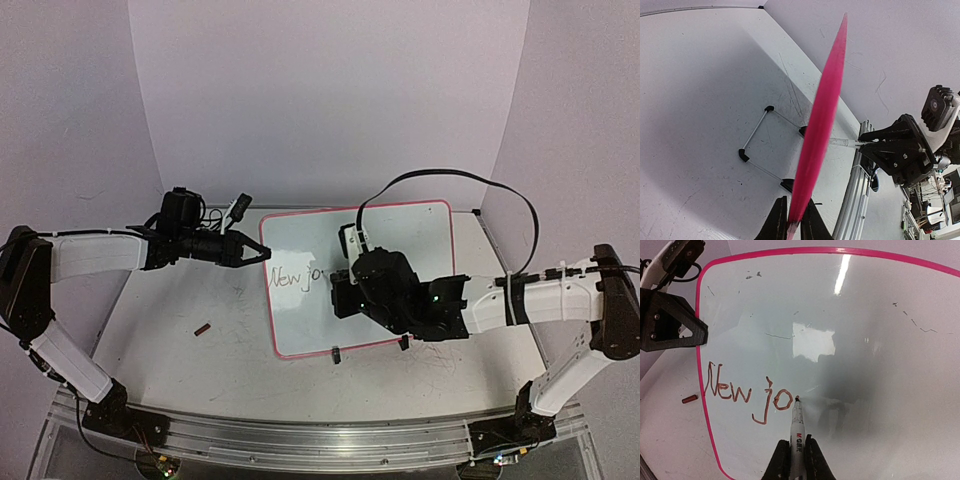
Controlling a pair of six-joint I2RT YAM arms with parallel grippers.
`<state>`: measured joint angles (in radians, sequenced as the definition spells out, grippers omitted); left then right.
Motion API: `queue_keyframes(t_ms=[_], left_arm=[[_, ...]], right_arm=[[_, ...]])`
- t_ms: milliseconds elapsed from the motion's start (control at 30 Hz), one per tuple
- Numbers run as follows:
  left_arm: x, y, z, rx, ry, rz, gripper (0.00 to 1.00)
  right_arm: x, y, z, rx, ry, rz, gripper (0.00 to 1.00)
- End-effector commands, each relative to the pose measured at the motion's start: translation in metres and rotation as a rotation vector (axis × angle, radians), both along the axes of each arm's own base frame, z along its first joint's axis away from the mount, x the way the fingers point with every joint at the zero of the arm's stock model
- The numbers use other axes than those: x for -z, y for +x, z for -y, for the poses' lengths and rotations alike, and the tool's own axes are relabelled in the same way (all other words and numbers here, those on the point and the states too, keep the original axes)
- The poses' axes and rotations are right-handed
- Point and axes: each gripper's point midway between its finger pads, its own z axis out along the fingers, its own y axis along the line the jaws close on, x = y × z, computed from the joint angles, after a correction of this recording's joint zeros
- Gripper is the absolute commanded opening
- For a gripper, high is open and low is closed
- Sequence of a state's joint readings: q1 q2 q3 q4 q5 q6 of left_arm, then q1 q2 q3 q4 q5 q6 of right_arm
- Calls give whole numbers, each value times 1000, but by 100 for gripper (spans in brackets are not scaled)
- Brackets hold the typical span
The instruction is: Write a sentence on the whiteboard
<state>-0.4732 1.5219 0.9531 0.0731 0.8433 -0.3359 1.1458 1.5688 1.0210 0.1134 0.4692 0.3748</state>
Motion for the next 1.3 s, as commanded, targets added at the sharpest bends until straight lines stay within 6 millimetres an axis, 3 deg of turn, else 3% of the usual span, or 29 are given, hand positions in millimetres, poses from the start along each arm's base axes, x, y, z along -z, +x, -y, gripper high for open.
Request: queue_keyframes(t_ms=[0, 900, 1267], left_arm=[[-10, -7, 6, 37, -22, 28, 9], [-7, -7, 7, 41, -20, 19, 9], [-7, -7, 7, 41, -20, 18, 10]], right_arm=[[-4, 0, 2, 15, 17, -6, 0], [5, -6, 11, 16, -7, -37, 0], [-8, 2, 15, 66, -4, 4, 0]])
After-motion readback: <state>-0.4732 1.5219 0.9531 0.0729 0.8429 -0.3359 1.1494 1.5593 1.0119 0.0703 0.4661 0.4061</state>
